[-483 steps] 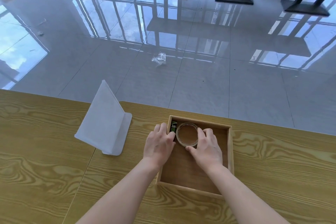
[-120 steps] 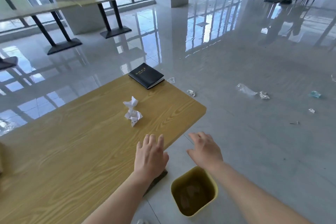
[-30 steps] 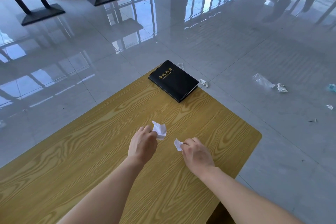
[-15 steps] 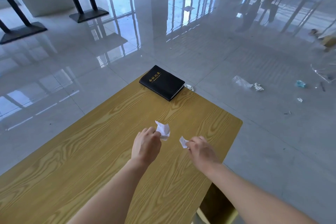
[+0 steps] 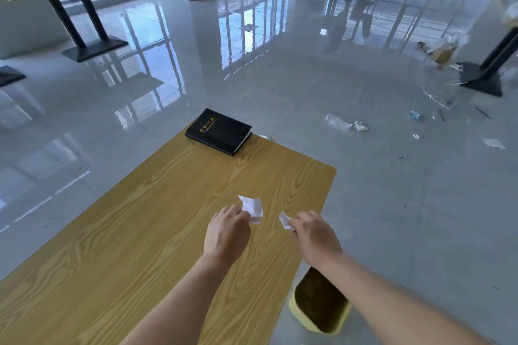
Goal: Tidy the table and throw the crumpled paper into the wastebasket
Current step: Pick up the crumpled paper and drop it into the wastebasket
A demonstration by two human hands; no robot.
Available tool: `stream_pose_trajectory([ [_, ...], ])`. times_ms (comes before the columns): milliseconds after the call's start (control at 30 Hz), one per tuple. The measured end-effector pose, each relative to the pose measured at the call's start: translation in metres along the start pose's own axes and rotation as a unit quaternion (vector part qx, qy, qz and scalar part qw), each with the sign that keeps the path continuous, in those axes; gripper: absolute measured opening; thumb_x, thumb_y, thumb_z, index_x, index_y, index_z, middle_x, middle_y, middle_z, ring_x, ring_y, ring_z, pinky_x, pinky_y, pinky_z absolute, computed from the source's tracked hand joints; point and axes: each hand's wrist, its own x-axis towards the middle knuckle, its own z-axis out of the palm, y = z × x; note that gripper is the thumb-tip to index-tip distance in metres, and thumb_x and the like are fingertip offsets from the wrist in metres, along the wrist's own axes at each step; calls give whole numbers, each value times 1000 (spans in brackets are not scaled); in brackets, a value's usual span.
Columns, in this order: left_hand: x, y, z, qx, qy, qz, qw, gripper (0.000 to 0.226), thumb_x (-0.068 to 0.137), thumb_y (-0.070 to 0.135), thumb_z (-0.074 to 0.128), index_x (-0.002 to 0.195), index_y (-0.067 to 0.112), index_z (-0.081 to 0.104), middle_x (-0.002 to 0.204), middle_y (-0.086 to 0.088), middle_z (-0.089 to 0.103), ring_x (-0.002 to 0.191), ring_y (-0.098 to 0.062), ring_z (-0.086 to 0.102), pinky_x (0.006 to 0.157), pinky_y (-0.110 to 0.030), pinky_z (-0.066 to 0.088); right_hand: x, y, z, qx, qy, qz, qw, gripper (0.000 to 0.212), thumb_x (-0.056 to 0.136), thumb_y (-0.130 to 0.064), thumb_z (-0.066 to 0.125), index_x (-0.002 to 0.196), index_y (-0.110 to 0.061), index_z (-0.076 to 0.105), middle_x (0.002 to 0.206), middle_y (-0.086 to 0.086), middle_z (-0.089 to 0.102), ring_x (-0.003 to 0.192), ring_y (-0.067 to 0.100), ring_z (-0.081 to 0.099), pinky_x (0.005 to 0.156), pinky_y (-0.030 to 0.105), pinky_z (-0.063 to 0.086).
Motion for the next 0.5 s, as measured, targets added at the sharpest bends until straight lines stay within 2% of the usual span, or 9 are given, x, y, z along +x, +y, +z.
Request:
stream_pose_trajectory([
  [300, 0, 60, 10, -23, 9, 27, 999, 12, 80, 1, 59, 69, 7, 61, 67, -5, 55, 64, -26, 47, 53, -33, 28, -24, 49, -19, 26, 38, 28, 999, 24, 96, -16, 51, 112, -16, 68, 101, -2, 61, 103, 19, 51, 76, 31, 51],
  [367, 0, 82, 16, -33, 13, 35, 999, 12, 77, 0, 60, 68, 8, 60, 65, -4, 54, 62, -26, 47, 51, -32, 28, -31, 67, -21, 34, 48, 29, 998, 23, 96, -18, 51, 110, -15, 69, 101, -1, 62, 102, 18, 52, 75, 27, 48],
  [500, -3, 125, 37, -43, 10, 43, 998, 13, 81, 2, 57, 75, 10, 65, 68, -4, 56, 65, -27, 51, 52, -35, 38, -44, 110, -23, 37, 57, 28, 997, 22, 95, -18, 51, 106, -14, 70, 102, 1, 64, 100, 19, 53, 73, 24, 41],
])
